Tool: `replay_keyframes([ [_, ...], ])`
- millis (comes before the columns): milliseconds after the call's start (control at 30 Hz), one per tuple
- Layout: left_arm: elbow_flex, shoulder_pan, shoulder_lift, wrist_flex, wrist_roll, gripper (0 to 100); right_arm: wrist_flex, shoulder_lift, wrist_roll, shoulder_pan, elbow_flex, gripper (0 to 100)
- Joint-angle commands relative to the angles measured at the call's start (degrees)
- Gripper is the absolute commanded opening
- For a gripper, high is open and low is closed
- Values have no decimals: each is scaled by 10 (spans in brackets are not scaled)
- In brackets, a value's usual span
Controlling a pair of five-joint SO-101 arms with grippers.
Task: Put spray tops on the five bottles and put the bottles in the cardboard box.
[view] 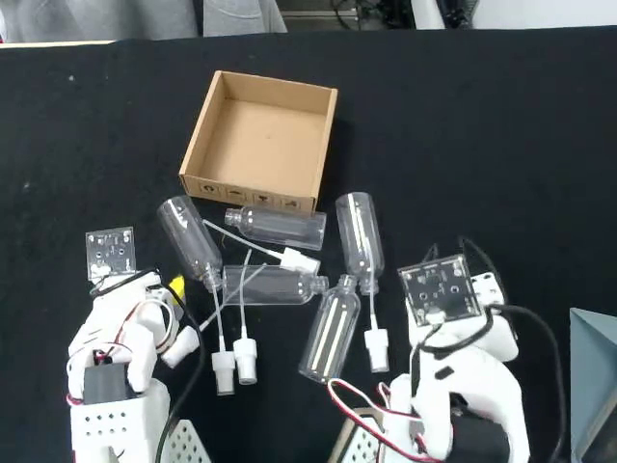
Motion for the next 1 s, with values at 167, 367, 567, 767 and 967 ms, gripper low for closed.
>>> replay_keyframes([
  [167, -32, -7, -6, -12, -2, 217, 22, 116, -37, 9, -157, 69],
  [367, -27, -6, -6, -14, -2, 217, 79, 208, -85, -55, -241, 70],
  [567, -27, -6, -6, -14, -2, 217, 149, 288, -166, -131, -318, 70],
  [767, -27, -6, -6, -14, -1, 217, 192, 369, -228, -203, -335, 71],
  [967, -27, -5, -6, -14, -1, 217, 197, 424, -289, -239, -335, 71],
])
